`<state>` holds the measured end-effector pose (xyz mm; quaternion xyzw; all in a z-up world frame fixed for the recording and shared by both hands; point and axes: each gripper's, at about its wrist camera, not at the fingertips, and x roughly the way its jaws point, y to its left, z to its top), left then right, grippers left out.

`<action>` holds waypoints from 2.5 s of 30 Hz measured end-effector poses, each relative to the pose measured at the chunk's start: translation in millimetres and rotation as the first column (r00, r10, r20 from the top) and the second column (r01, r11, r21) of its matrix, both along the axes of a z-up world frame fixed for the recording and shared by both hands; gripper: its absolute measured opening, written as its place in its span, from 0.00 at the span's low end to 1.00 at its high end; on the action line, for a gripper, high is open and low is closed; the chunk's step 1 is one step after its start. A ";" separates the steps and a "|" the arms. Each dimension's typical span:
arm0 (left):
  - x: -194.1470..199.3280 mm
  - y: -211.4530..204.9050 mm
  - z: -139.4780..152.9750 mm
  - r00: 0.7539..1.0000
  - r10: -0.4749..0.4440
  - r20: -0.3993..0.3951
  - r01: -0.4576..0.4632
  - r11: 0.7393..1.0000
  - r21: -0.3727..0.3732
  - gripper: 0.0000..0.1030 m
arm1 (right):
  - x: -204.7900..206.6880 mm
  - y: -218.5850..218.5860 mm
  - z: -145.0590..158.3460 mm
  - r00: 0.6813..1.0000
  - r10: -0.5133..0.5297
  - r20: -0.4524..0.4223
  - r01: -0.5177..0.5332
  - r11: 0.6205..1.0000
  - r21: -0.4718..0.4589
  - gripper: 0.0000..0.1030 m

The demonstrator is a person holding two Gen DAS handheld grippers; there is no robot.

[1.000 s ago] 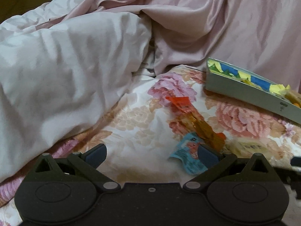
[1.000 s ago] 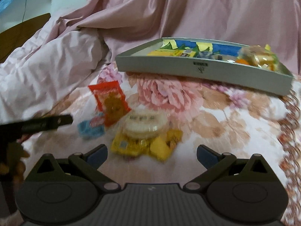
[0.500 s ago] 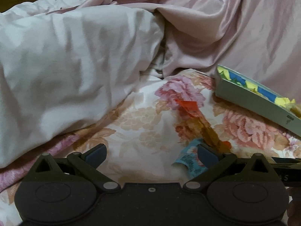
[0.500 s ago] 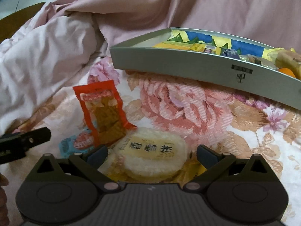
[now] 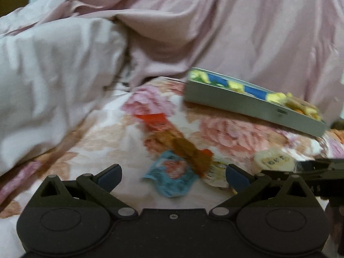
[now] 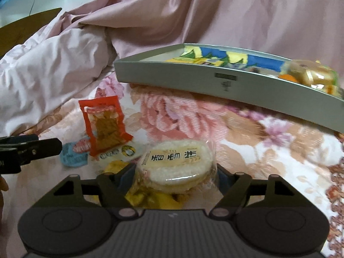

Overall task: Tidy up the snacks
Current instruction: 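Grasp the yellow pouch with the left tool while the right tool grasps the round rice cake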

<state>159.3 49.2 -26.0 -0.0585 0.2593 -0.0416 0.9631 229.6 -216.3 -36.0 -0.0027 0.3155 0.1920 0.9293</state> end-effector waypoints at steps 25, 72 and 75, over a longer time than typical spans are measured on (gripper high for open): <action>64.2 -107.3 -20.3 0.655 -0.708 -0.263 0.748 0.558 0.358 0.99 | -53.2 -68.7 -9.5 0.999 -0.045 -0.010 0.045 0.999 0.009 0.88; -8.7 -89.0 -19.1 0.887 -0.282 -0.365 0.345 0.931 0.120 0.83 | -48.2 -46.3 -25.1 0.998 -0.066 -0.021 0.065 0.997 -0.047 0.97; -6.0 -88.7 -19.6 0.885 -0.291 -0.363 0.356 0.926 0.126 0.83 | -49.0 -40.0 -29.4 0.998 -0.066 -0.008 0.065 0.994 -0.084 0.99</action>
